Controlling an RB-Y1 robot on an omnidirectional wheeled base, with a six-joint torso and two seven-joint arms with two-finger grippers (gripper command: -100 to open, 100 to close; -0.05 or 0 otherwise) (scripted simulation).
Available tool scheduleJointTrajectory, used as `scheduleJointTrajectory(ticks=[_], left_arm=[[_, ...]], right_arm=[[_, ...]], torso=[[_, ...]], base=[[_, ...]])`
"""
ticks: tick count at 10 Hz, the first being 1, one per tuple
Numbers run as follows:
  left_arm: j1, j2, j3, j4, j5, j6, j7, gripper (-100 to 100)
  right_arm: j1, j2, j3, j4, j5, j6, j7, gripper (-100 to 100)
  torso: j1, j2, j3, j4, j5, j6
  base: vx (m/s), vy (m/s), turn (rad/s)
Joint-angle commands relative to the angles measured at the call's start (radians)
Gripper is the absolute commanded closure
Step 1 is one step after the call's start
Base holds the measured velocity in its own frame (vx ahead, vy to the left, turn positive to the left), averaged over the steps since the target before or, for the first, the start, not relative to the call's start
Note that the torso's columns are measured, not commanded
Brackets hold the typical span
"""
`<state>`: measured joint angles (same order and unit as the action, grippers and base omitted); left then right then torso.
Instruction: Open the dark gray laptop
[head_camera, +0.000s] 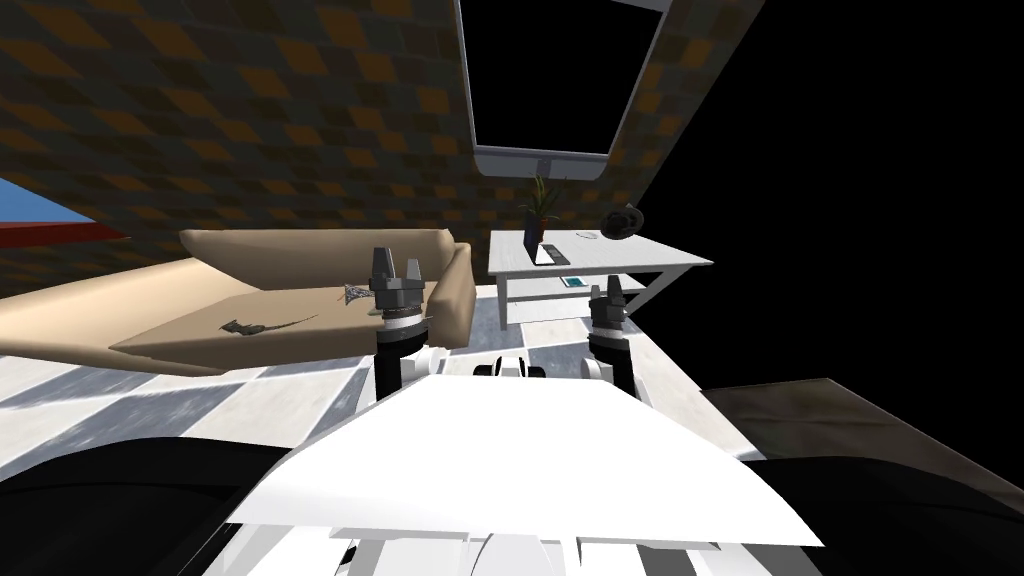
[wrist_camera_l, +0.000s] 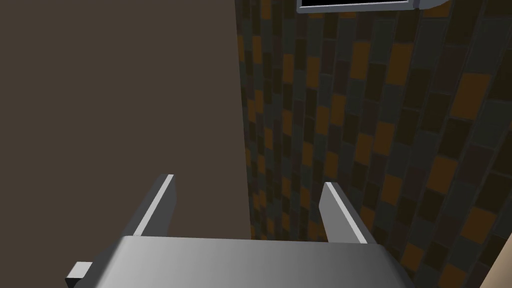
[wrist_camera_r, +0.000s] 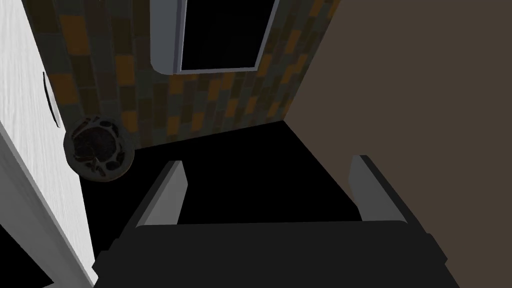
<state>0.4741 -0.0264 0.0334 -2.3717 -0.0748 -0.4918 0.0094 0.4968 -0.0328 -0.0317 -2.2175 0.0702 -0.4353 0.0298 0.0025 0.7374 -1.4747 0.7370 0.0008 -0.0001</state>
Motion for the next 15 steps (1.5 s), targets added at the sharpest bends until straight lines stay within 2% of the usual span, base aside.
scheduleJointTrajectory(ticks=[1,3,4,5,6,8,9,10,11,13,14,15], left_arm=[[0.000,0.000,0.000,0.000,0.000,0.000,0.000,0],[0.000,0.000,0.000,0.000,0.000,0.000,0.000,0],[0.000,0.000,0.000,0.000,0.000,0.000,0.000,0],[0.000,0.000,0.000,0.000,0.000,0.000,0.000,0],[0.000,0.000,0.000,0.000,0.000,0.000,0.000,0],[0.000,0.000,0.000,0.000,0.000,0.000,0.000,0],[0.000,0.000,0.000,0.000,0.000,0.000,0.000,0],[0.000,0.000,0.000,0.000,0.000,0.000,0.000,0],[0.000,0.000,0.000,0.000,0.000,0.000,0.000,0],[0.000,0.000,0.000,0.000,0.000,0.000,0.000,0],[0.000,0.000,0.000,0.000,0.000,0.000,0.000,0],[0.000,0.000,0.000,0.000,0.000,0.000,0.000,0]], right_arm=[[0.005,-0.057,-0.014,0.026,0.015,0.009,-0.005,-100],[0.009,-0.126,-0.038,0.071,0.039,0.023,-0.013,-100],[0.009,-0.136,-0.038,0.071,0.039,0.023,-0.013,-100],[0.012,-0.173,-0.052,0.098,0.054,0.032,-0.018,-100],[0.012,-0.178,-0.052,0.098,0.054,0.032,-0.018,-100],[0.017,-0.245,-0.082,0.158,0.086,0.053,-0.026,-100],[0.017,-0.266,-0.082,0.160,0.086,0.053,-0.026,-100],[0.020,-0.300,-0.098,0.194,0.104,0.065,-0.030,-100],[0.020,-0.312,-0.098,0.194,0.104,0.065,-0.030,-100],[0.025,-0.383,-0.131,0.259,0.142,0.091,-0.038,-100],[0.025,-0.405,-0.131,0.268,0.142,0.091,-0.038,-100],[0.028,-0.441,-0.148,0.308,0.161,0.106,-0.041,-100]], torso=[[-0.001,0.001,-0.001,0.001,0.000,0.000],[-0.004,0.000,-0.001,0.001,-0.001,0.000],[-0.002,0.001,-0.001,0.001,-0.001,0.000],[-0.002,0.001,-0.001,0.001,-0.001,0.000],[-0.002,0.000,-0.002,0.001,-0.001,0.000],[-0.003,0.000,-0.002,0.001,-0.001,0.000],[-0.001,0.001,-0.001,0.001,0.000,0.000],[-0.001,0.002,-0.001,0.001,0.000,0.001],[-0.002,0.001,-0.001,0.001,-0.001,0.000],[-0.004,0.001,-0.001,0.001,-0.001,0.000],[0.000,0.001,-0.001,0.001,0.000,0.000],[-0.002,0.000,-0.002,0.001,0.000,0.001]], base=[[-0.015,0.072,0.058],[-0.024,0.085,0.137],[-0.018,0.090,0.067],[-0.002,0.098,0.125],[0.000,0.072,0.066],[-0.004,0.098,0.171],[-0.014,0.110,0.097],[-0.006,0.120,0.166],[-0.006,0.087,0.083],[-0.016,0.115,0.215],[-0.001,0.117,0.094],[0.015,0.090,0.151]])
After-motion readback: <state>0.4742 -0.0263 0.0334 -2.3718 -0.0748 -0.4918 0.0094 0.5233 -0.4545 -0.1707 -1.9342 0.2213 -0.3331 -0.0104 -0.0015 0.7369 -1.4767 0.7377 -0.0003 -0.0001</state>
